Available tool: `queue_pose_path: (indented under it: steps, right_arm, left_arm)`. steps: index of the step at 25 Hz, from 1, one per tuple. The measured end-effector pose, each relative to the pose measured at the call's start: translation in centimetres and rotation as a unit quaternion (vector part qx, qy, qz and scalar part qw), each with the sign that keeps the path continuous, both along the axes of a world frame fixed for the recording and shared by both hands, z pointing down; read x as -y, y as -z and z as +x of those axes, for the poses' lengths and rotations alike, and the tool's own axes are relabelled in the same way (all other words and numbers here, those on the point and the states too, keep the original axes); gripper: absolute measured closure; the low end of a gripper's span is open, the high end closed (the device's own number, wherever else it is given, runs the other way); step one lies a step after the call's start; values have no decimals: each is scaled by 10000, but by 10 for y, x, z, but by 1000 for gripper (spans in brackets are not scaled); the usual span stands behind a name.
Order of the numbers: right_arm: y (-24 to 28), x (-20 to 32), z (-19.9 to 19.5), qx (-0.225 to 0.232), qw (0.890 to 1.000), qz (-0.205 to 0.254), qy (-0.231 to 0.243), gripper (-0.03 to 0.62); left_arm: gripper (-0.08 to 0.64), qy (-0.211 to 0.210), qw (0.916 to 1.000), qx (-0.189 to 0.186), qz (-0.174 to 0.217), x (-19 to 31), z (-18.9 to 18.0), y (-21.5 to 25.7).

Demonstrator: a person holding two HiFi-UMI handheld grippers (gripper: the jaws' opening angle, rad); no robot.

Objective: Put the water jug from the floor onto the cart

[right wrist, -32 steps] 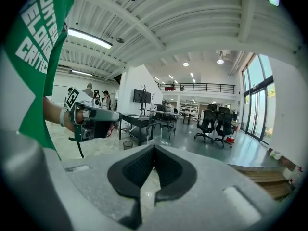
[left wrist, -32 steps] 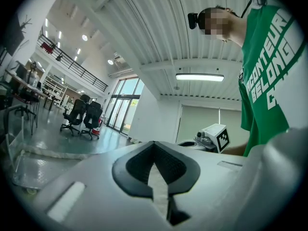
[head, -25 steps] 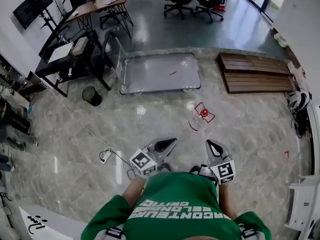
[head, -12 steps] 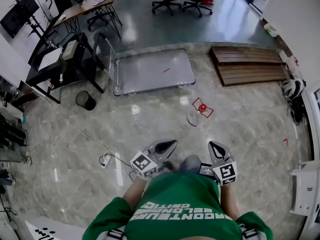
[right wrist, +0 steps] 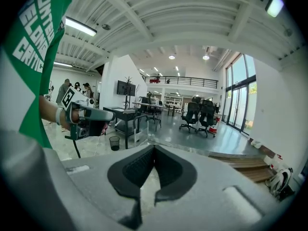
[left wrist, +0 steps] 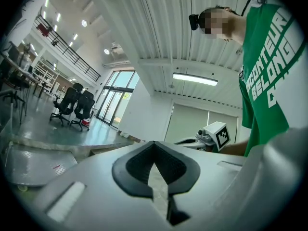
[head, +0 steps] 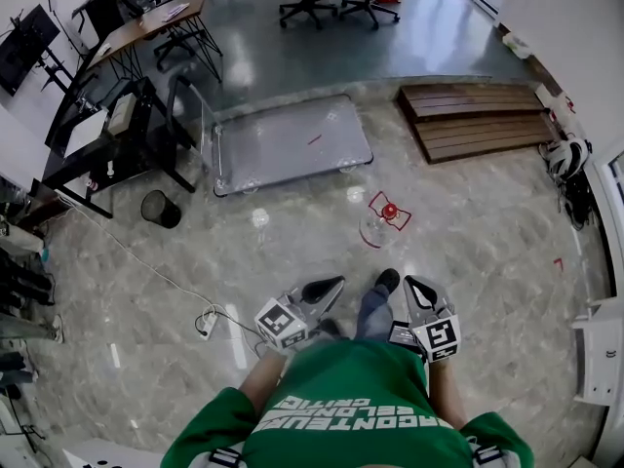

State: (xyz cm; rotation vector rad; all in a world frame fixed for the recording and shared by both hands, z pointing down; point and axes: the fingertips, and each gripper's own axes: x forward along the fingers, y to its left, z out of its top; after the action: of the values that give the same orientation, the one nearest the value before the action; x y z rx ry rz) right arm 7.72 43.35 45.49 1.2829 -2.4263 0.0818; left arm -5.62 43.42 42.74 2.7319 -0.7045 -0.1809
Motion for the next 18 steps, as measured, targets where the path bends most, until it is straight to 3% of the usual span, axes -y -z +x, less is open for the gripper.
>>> queue_pose_path:
  steps: [8,18]
  right_arm:
    - [-10,42,39,124,9996,-95,-215,600]
    - [-7,152,120,300,9990,5,-330,600]
  left_arm:
    - [543,-187,9998,61,-78,45,37,-5]
    - [544,-407,9991,139,17,149,121,8]
